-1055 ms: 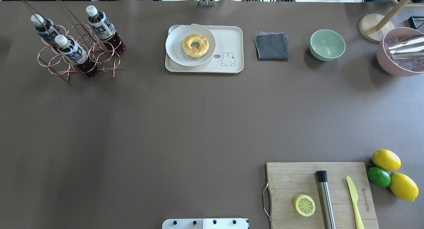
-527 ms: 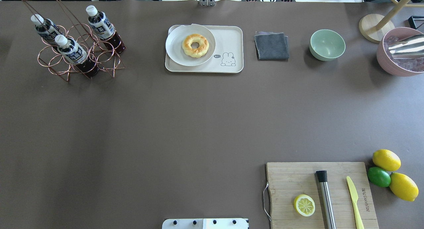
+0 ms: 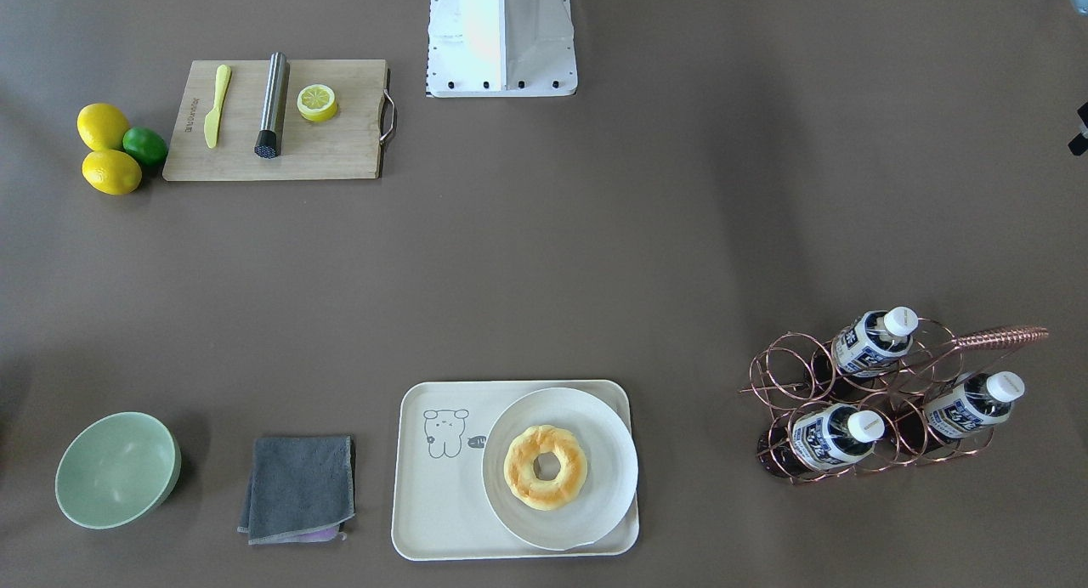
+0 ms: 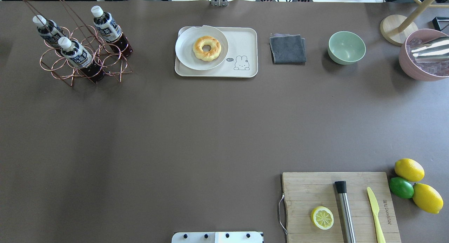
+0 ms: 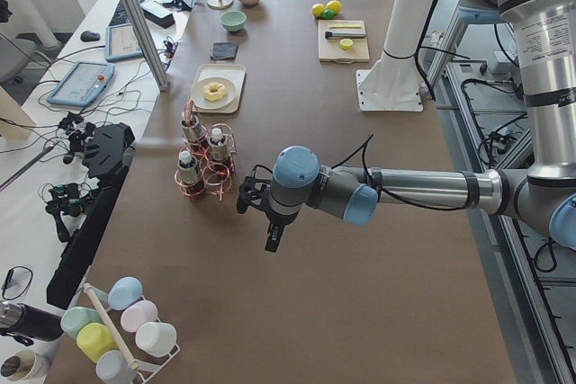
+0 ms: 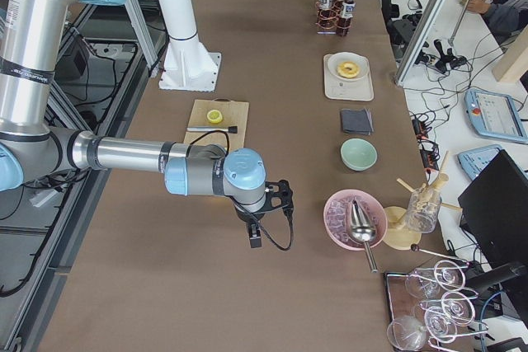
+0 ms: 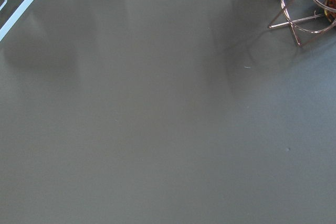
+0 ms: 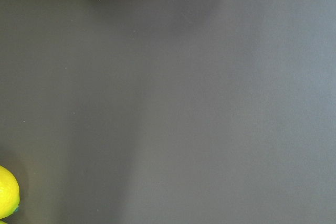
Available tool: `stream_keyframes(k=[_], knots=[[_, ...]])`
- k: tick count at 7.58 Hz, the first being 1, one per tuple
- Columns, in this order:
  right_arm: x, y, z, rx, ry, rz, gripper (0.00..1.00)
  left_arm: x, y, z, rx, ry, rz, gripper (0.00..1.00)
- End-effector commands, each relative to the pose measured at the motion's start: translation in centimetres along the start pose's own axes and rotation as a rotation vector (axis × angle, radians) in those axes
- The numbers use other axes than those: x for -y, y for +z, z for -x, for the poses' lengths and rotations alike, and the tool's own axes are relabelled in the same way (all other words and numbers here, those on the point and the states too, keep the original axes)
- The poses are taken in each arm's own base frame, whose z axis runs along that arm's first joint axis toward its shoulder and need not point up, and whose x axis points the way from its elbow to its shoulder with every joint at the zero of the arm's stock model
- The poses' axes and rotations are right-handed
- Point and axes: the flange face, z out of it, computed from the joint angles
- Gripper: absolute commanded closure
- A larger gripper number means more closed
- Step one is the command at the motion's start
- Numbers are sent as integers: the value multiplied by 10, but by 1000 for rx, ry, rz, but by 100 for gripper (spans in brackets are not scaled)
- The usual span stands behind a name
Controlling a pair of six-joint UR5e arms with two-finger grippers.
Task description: Place tea on tray
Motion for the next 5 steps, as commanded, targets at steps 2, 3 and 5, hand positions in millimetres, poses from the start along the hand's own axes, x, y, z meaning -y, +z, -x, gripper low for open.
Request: stream_keyframes(k=[2, 3, 5], knots=[[0, 1, -1, 0, -2, -1, 0, 4, 3, -6, 8, 26, 3, 3], [1, 1, -1, -3, -1, 1, 0, 5, 3, -7, 7, 28, 3, 3], [0, 1, -1, 0, 0, 2, 0, 5, 2, -9, 3, 21, 1, 2]])
